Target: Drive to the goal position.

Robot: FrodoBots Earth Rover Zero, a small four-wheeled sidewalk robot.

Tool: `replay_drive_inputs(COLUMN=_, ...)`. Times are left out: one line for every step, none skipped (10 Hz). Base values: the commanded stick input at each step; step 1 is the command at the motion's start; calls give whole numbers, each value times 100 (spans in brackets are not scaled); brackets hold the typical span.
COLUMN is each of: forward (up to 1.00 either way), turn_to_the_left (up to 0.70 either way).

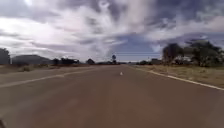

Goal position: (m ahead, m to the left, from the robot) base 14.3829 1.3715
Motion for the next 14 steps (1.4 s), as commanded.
replay_drive_inputs(forward=100, turn_to_the_left=0)
replay_drive_inputs(forward=100, turn_to_the_left=0)
replay_drive_inputs(forward=100, turn_to_the_left=-5)
replay_drive_inputs(forward=100, turn_to_the_left=-17)
replay_drive_inputs(forward=100, turn_to_the_left=-29)
replay_drive_inputs(forward=100, turn_to_the_left=0)
replay_drive_inputs(forward=100, turn_to_the_left=0)
replay_drive_inputs(forward=100, turn_to_the_left=0)
replay_drive_inputs(forward=100, turn_to_the_left=0)
replay_drive_inputs(forward=100, turn_to_the_left=0)
replay_drive_inputs(forward=100, turn_to_the_left=0)
replay_drive_inputs(forward=100, turn_to_the_left=0)
replay_drive_inputs(forward=100, turn_to_the_left=0)
replay_drive_inputs(forward=100, turn_to_the_left=0)
